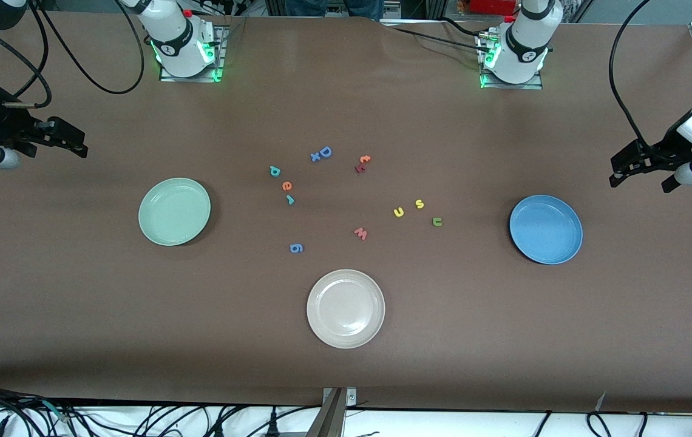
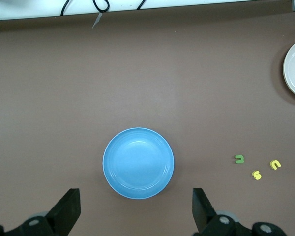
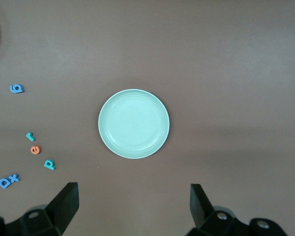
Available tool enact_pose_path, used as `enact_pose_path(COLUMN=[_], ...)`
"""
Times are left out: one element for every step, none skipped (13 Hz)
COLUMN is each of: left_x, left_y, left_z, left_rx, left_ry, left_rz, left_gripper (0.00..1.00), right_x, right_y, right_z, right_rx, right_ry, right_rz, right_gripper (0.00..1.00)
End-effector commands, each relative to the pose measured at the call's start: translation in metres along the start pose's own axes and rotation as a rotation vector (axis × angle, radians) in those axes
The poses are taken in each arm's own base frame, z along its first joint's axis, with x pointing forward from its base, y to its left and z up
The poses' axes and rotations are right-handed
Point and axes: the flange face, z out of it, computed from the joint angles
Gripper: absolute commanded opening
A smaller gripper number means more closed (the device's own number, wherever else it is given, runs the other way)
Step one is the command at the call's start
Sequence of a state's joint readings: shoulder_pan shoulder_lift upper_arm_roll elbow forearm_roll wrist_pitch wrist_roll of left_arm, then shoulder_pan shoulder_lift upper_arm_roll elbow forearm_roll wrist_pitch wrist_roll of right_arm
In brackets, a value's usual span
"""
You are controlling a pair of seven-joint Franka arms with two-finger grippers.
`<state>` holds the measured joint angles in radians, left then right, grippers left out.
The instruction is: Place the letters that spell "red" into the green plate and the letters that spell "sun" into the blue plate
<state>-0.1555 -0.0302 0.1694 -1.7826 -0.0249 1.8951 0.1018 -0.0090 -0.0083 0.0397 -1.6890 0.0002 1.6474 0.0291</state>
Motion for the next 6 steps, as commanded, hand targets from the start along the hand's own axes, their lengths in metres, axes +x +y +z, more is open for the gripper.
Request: enact_pose_path(left_x=[0.0026, 0.0026, 0.0026, 0.0027, 0.0026, 0.0025], left_y=[-0.0009, -0.0008, -0.0007, -0.0016, -0.0025, -0.0034], left_z=[-0.0086, -0.0086, -0.0086, -0.0088, -0.0088, -0.0088], left_rx=[0.026, 0.024, 0.024, 0.025, 0.025, 0.025], left_ry=[-0.002, -0.002, -0.002, -0.001, -0.001, -0.001], left_rz=[0.006, 0.006, 0.006, 0.004, 0.004, 0.003], left_gripper=[1.00, 1.00, 1.00, 1.00, 1.00, 1.00], right_x=[-0.0004, -0.0004, -0.0004, -0.0005, -0.0004, -0.0004], right_y=[0.0013, 0.0013, 0.0013, 0.0013, 0.0013, 0.0013], right_z=[-0.0036, -0.0036, -0.0036, -0.0034, -0.0036, -0.0036], right_rx=[-0.005, -0.005, -0.005, -0.005, -0.005, -0.005], right_ry=[0.007, 0.007, 0.007, 0.006, 0.007, 0.007], right_rz=[-0.010, -0.010, -0.010, -0.010, -0.010, -0.010], right_gripper=[1.00, 1.00, 1.00, 1.00, 1.00, 1.00])
